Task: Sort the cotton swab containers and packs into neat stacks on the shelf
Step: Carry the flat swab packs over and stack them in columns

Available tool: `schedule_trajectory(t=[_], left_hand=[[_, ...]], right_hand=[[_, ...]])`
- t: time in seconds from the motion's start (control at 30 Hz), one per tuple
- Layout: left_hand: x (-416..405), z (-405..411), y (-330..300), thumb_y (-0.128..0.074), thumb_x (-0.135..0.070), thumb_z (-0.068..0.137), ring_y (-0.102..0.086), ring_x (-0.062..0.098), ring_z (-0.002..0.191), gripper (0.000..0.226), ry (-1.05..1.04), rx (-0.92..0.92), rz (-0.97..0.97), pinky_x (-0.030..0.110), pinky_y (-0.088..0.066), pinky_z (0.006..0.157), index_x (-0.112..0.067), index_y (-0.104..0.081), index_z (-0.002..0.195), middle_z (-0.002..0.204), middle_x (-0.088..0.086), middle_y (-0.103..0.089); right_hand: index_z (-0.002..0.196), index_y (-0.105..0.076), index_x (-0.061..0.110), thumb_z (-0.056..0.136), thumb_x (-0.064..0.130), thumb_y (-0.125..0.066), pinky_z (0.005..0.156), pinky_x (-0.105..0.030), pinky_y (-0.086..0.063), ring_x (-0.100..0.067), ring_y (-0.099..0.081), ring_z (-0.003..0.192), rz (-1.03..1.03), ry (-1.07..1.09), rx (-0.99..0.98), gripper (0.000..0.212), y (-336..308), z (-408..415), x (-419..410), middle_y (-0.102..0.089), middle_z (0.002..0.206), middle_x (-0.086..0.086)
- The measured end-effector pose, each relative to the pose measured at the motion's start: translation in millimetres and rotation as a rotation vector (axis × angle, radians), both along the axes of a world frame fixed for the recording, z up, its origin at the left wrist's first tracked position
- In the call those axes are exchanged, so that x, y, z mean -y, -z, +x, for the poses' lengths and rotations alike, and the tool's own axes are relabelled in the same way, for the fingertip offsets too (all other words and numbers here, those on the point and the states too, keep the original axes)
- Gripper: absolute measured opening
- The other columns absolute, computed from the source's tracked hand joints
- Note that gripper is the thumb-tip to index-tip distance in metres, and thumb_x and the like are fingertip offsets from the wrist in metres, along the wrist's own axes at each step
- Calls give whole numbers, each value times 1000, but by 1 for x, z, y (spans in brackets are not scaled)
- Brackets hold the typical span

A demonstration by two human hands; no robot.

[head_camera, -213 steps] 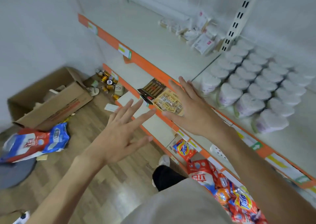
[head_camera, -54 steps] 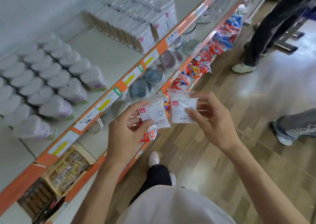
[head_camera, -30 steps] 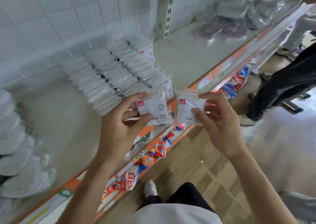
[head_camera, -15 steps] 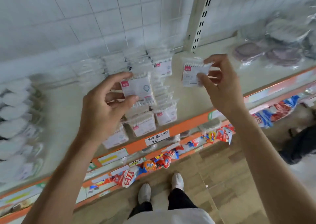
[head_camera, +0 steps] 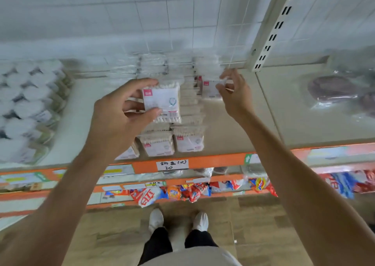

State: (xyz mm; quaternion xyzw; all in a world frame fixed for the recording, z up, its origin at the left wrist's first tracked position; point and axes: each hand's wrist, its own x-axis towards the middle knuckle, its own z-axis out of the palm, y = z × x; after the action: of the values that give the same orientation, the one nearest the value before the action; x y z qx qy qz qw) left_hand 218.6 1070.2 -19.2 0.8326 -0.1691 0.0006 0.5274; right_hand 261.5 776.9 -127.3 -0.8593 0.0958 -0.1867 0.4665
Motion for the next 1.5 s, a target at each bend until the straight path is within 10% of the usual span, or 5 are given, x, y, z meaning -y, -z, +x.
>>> schedule_trajectory(t=[0.2,0.9,1.23,1.5], left_hand=[[3,-14,5,-80,-10,83,-73,10,87,48,-62,-6,-5,17,-56,74,-32,-66,122,104,-6,-71],[44,-16,11,-69,-12,93,-71,5,93,40,85,73,45,14,-55,78,-31,-64,128,113,-14,-69],[92,8,18,-76,-16,89,-68,5,87,42,216,184,162,6,-50,73,-22,-62,128,97,1,-64],[77,43,19,-69,-18,92,-61,7,114,45,51,261,330,30,-52,99,-23,-56,135,121,-3,-66]], right_hand=[[108,-62,19,92,15,-68,80,-7,-49,5,-60,89,-35,-57,-22,18,-1,4,5,-54,122,-1],[125,-59,30,93,27,-70,94,-23,-52,-2,-63,111,-19,-263,23,34,-75,-70,2,-62,126,10],[112,-74,27,91,25,-74,84,-20,-56,4,-71,83,-65,-321,-30,21,-98,-77,7,-74,103,19],[112,-72,31,91,30,-73,70,-1,-45,14,-64,87,-191,-233,-84,21,-97,-25,38,-70,113,18]])
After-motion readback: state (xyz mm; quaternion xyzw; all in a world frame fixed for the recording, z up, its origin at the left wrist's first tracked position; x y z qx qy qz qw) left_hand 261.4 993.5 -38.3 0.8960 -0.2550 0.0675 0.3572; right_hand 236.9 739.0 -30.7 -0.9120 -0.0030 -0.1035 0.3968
